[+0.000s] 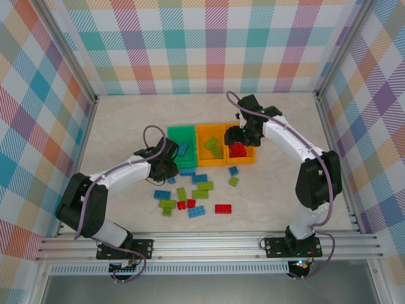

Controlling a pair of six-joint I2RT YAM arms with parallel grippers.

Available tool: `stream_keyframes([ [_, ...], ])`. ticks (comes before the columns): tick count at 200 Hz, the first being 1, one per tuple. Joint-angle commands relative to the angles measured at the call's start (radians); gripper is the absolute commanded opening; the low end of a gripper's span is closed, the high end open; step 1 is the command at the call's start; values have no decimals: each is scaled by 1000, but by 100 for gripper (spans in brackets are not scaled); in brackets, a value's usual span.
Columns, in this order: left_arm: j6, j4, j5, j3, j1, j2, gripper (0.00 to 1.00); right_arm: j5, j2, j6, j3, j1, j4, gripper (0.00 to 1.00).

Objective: Sort the legos into containers by color

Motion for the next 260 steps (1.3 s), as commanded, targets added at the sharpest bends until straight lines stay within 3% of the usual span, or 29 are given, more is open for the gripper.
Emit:
stream_keyframes([
  [1, 14, -30, -36, 54, -9, -54, 17, 3, -66, -21, -73, -9, 45, 78],
  [29, 57, -29, -79, 127, -9, -47, 18, -15, -122, -11, -183, -7, 71, 77],
  [58, 160, -56, -100, 280, -2, 65, 20, -23, -193, -6, -331, 12, 112, 74],
  [100, 236, -68, -70, 448, 47, 225, 20, -55, -236, 141, -451, 38, 110, 72],
  [153, 243, -89, -28, 577, 72, 372, 28, -97, -236, 208, -521, 211, 108, 71],
  [182, 221, -86, -5, 595, 72, 393, 37, -68, -320, 16, -592, 292, 154, 74],
  [211, 204, -86, 14, 594, 73, 389, 58, -205, -399, -274, -627, 309, 167, 76],
  [233, 188, -71, 23, 577, 73, 365, 77, -290, -386, -501, -577, 340, 100, 77],
  [260, 170, -54, 29, 556, 77, 337, 87, -281, -309, -680, -542, 410, 37, 75],
])
